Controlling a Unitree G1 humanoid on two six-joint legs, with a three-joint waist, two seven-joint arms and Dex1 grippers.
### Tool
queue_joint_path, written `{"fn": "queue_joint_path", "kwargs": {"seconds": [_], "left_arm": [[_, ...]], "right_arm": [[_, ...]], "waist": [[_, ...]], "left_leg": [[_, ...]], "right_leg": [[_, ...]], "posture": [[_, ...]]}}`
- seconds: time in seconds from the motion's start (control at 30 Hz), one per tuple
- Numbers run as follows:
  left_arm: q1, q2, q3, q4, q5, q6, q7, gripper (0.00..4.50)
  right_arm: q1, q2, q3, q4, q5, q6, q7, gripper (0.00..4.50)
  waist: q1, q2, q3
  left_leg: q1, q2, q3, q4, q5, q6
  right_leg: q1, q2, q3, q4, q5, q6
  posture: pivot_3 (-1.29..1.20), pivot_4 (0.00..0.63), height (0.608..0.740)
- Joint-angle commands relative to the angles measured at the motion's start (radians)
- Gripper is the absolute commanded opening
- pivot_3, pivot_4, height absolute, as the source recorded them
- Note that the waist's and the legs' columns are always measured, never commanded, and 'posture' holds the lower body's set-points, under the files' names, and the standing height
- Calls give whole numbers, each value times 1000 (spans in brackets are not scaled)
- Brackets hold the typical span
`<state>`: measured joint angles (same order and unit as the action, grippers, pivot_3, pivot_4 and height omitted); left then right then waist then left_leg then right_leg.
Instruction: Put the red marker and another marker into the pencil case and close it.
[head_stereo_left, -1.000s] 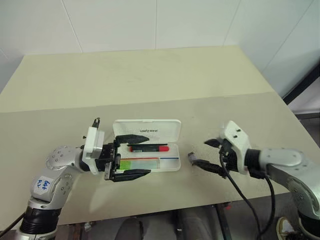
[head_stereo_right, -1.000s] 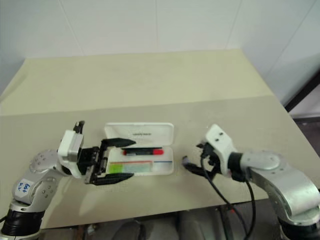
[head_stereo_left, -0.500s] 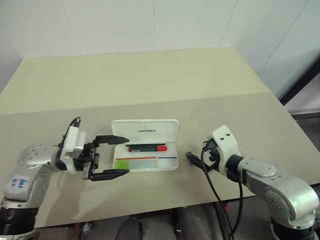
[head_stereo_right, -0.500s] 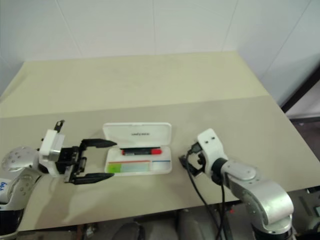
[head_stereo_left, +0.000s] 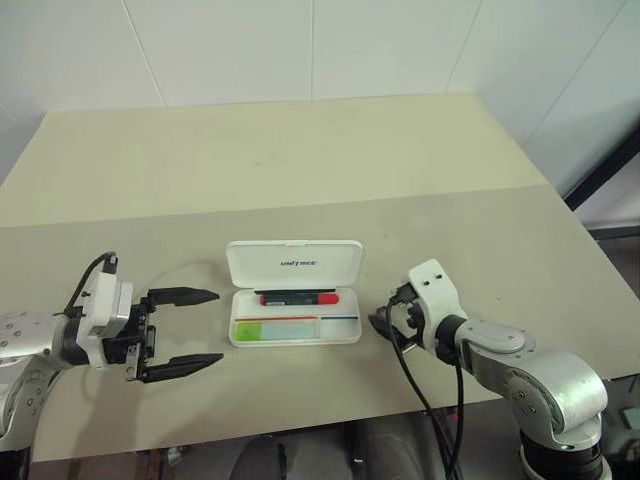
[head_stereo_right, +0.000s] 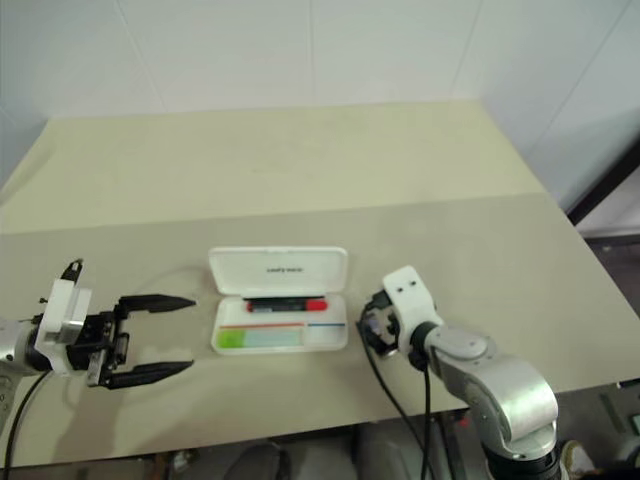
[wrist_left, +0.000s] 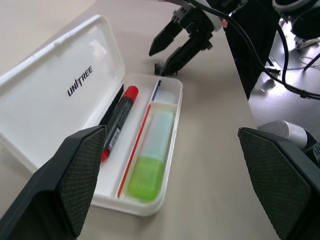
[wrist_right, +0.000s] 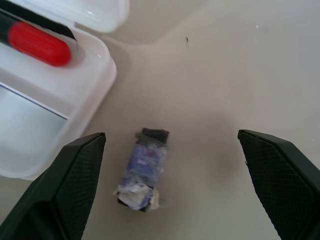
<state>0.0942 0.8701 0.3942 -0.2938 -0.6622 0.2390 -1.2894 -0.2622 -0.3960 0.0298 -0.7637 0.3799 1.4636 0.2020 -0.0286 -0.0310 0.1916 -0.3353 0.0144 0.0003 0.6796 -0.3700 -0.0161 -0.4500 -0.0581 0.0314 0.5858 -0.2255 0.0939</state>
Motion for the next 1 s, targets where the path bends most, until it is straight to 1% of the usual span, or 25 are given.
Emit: {"fn": "queue_joint_path", "kwargs": {"seconds": [0.03, 0.2, 0.33, 0.6, 0.77, 0.87, 0.9, 1.0], "left_arm": [[20, 7, 59, -26, -11, -12, 7, 4500], [32, -13, 94, -10, -35, -9, 18, 4500], [42, -12, 106, 9, -31, -16, -5, 4500], [35, -7, 93, 49, -7, -43, -32, 4500], [8, -11, 84, 45, -19, -39, -18, 4500], [4, -10, 83, 46, -18, -38, -19, 4500], [2, -10, 83, 46, -18, -37, -19, 4500], [-4, -9, 83, 47, -18, -35, -17, 4500]], "right_arm": [[18, -26, -19, -12, -5, 4, 7, 4481], [36, -31, -6, -2, -12, 0, 2, 4481], [41, -21, 5, 17, -24, -1, -12, 4481], [6, 19, 1, 10, -14, 43, -20, 4481], [-2, 35, 11, 1, -7, 73, -12, 4481], [12, 53, 16, -17, 5, 83, -3, 3899], [16, 56, 21, -26, 10, 84, 3, 3614], [19, 66, 25, -40, 13, 90, 6, 2566]], "waist": [[1, 0, 0], [0, 0, 0], [0, 0, 0], [-1, -1, -1], [-1, -1, -1], [-3, -1, -1], [-3, -1, -1], [-4, -1, -1]], "left_leg": [[0, 0, 0, 0, 0, 0], [0, 0, 0, 0, 0, 0], [1, 0, 0, 0, 0, 0], [1, 0, 0, 0, 0, 0], [1, 1, -1, 0, 0, 0], [1, 1, -1, 0, 0, 0], [1, 1, -1, 0, 0, 0], [1, 1, -2, -1, 0, 0]], "right_leg": [[0, 0, 0, 0, 0, 0], [0, 0, -1, 0, 0, 0], [1, 0, -1, 0, 0, 0], [2, 0, 0, 0, -1, -2], [2, 0, -1, 0, -1, -2], [2, 0, -1, 0, -1, -2], [2, 0, -1, 0, -1, -2], [1, 1, -2, 0, -1, -1]], "posture": [[0, 150, 740], [0, 150, 740], [0, 150, 740], [0, 150, 740], [0, 150, 740], [0, 150, 740], [0, 150, 740], [0, 150, 740]]}}
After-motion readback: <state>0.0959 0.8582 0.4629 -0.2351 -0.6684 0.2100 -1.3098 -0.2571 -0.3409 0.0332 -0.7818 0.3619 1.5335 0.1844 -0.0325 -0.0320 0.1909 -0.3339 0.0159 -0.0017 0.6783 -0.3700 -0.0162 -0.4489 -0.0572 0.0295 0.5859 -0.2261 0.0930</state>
